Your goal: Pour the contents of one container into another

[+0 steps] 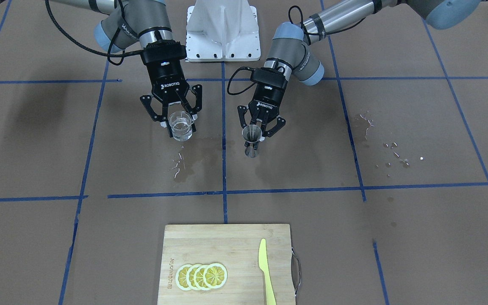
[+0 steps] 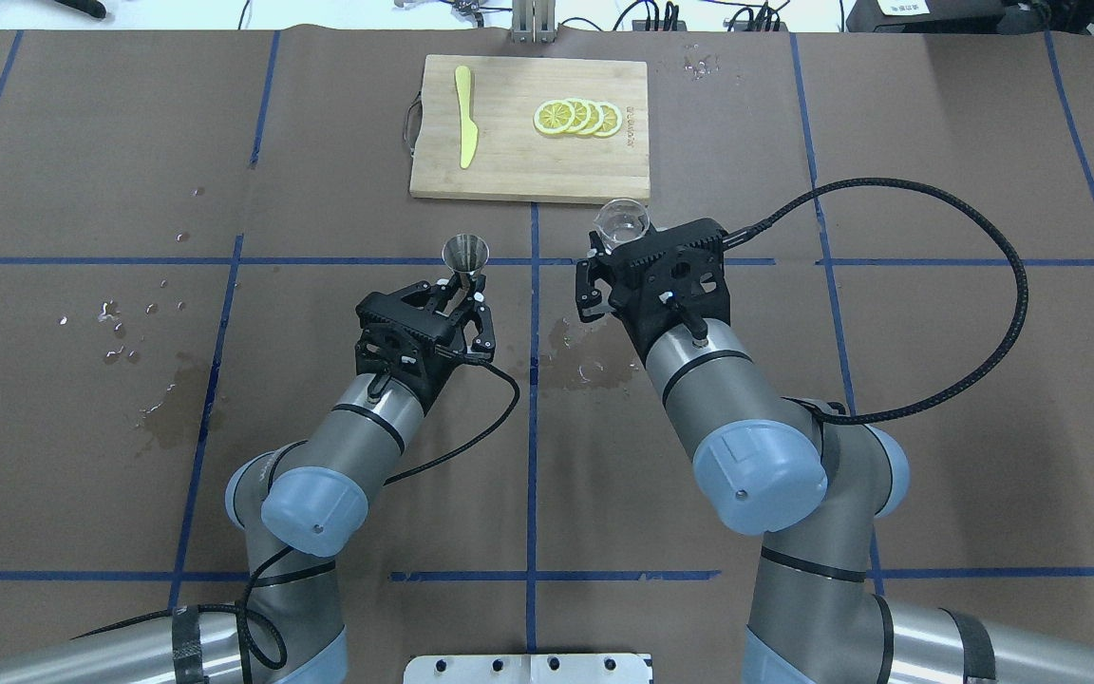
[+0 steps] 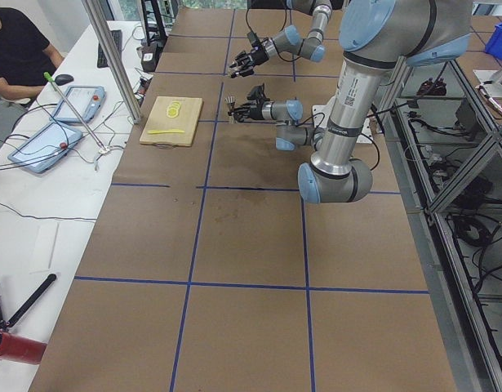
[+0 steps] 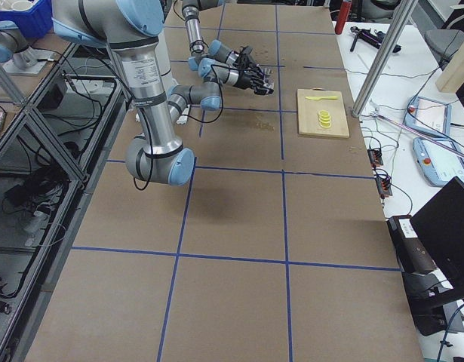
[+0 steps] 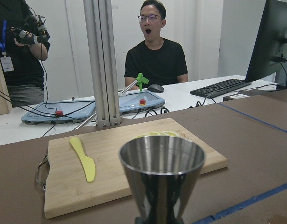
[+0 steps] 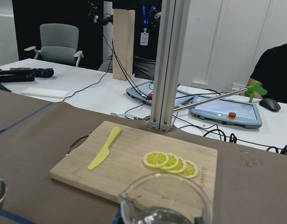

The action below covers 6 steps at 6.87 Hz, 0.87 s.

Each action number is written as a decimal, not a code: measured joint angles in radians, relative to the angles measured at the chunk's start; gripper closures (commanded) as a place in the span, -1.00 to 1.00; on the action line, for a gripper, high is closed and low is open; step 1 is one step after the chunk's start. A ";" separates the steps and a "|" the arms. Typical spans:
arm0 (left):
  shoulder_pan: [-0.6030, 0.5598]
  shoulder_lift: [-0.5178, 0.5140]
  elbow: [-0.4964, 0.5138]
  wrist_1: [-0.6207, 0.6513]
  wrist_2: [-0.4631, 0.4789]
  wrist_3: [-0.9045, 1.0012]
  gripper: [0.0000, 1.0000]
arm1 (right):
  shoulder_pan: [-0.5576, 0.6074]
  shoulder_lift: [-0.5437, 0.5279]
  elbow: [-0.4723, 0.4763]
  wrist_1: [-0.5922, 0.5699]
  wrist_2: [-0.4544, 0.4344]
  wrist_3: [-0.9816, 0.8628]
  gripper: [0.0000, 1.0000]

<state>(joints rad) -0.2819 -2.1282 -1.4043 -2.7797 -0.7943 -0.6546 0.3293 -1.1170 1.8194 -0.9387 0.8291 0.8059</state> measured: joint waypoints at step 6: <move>0.001 -0.049 0.033 -0.004 -0.082 -0.001 1.00 | 0.010 0.073 0.090 -0.207 0.047 -0.074 0.49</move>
<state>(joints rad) -0.2810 -2.1769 -1.3714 -2.7840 -0.8763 -0.6554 0.3396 -1.0445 1.9090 -1.1460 0.8760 0.7322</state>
